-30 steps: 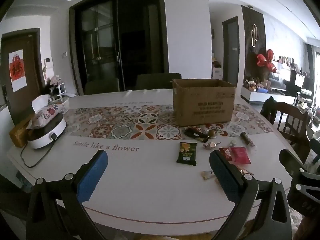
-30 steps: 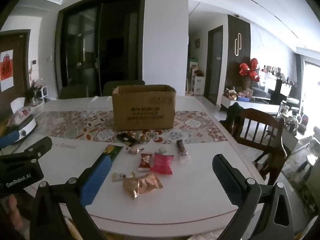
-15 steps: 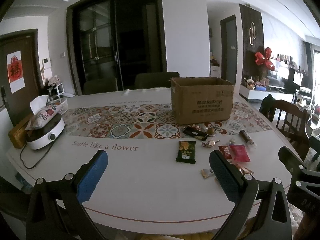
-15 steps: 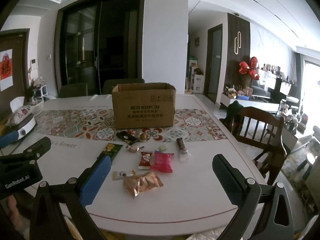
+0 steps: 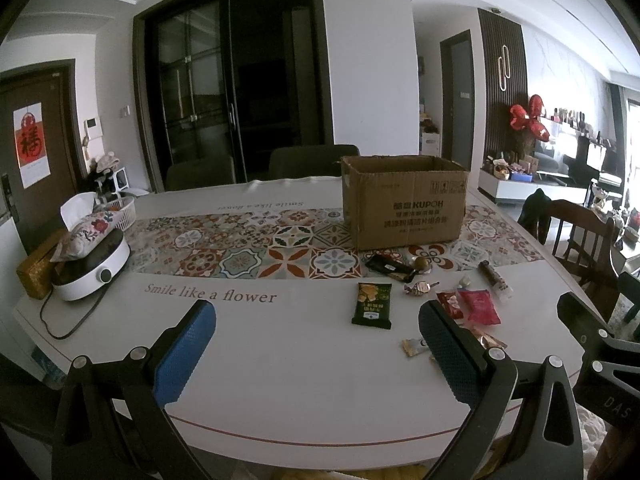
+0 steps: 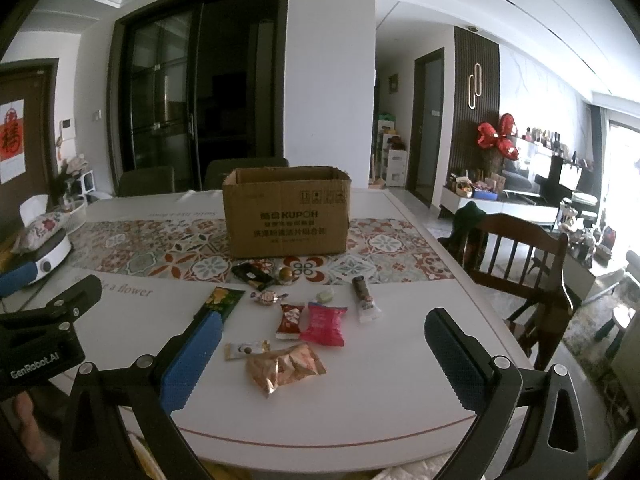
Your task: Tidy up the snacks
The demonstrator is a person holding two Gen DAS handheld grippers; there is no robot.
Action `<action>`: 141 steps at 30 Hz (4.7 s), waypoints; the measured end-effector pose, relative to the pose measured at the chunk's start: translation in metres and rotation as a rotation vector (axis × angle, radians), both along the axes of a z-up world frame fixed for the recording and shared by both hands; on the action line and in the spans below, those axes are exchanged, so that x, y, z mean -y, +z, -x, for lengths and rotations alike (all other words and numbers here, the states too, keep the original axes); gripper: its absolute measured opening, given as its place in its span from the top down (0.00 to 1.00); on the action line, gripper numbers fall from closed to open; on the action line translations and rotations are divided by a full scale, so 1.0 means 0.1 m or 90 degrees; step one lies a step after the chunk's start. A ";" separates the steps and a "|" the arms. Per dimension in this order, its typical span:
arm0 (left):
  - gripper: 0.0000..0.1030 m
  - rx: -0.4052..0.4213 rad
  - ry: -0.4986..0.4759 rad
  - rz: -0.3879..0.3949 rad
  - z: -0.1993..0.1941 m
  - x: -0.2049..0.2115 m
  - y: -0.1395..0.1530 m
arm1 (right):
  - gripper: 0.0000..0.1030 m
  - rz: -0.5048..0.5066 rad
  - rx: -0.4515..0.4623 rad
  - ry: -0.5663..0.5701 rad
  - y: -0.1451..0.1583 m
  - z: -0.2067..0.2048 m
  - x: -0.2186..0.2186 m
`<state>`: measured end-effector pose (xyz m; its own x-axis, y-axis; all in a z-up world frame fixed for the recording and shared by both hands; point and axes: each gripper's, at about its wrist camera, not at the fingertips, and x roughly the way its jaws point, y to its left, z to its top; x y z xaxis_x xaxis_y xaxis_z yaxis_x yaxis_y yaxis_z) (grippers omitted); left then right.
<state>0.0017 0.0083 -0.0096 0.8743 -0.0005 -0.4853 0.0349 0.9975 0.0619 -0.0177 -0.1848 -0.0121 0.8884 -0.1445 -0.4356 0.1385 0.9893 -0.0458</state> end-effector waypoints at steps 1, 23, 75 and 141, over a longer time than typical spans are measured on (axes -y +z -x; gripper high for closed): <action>0.00 0.000 0.000 0.000 0.00 0.00 0.00 | 0.01 -0.001 0.000 0.000 0.00 0.00 0.00; 0.00 0.001 0.000 0.000 0.00 0.00 0.01 | 0.01 -0.001 0.000 0.000 0.00 0.01 0.01; 0.00 -0.144 -0.063 -0.018 -1.06 0.36 -0.36 | 0.01 -0.058 -0.166 -0.040 -0.38 -0.91 0.35; 0.58 -0.318 -0.153 0.006 -2.00 0.71 -0.87 | 0.60 -0.133 -0.331 0.017 -0.89 -1.88 0.42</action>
